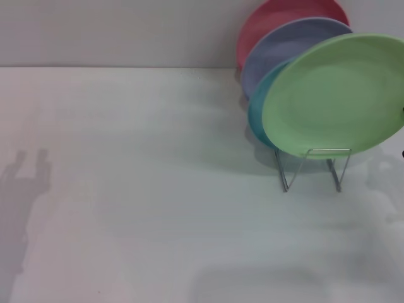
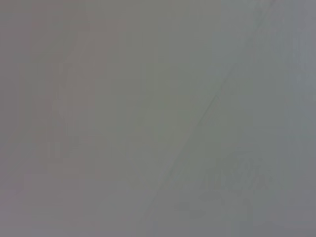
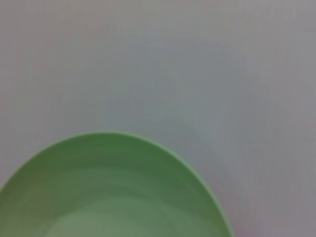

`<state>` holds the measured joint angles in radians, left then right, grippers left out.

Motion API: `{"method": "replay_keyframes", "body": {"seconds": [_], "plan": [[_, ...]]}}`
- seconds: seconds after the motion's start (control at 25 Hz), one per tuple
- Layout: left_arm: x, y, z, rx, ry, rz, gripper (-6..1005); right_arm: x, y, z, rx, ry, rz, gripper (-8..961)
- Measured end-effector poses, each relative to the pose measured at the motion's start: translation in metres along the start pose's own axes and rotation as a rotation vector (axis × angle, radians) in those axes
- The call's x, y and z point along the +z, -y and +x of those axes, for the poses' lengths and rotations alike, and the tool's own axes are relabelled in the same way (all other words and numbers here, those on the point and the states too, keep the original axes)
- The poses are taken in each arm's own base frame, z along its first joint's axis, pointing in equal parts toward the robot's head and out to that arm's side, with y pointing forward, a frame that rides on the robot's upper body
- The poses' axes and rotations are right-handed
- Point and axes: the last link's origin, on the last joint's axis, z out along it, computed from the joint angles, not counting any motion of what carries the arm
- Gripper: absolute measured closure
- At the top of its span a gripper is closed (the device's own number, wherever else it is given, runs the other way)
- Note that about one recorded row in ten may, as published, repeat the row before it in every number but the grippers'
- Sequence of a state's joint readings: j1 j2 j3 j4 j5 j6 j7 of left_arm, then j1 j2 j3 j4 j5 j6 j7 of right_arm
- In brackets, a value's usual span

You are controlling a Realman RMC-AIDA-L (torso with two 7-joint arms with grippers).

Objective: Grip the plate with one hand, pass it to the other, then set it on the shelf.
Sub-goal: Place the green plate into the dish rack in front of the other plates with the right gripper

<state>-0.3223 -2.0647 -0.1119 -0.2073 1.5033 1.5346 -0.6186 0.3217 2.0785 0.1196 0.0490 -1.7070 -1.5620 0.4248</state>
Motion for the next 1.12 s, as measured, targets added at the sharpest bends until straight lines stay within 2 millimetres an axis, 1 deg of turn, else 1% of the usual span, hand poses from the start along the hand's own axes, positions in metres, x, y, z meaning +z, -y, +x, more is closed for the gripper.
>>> {"method": "replay_keyframes", "body": {"seconds": [0.36, 0.56, 1.12], "plan": [[-0.001, 0.000, 0.001, 0.003, -0.007, -0.003, 540, 0.000, -0.003, 0.004, -0.028, -0.009, 0.020, 936], [-0.001, 0.001, 0.002, 0.003, -0.008, -0.004, 540, 0.001, -0.005, 0.003, -0.047, 0.001, 0.017, 936], [-0.002, 0.002, 0.005, -0.015, -0.005, -0.029, 540, -0.012, -0.004, 0.000, -0.177, 0.022, 0.034, 937]]}}
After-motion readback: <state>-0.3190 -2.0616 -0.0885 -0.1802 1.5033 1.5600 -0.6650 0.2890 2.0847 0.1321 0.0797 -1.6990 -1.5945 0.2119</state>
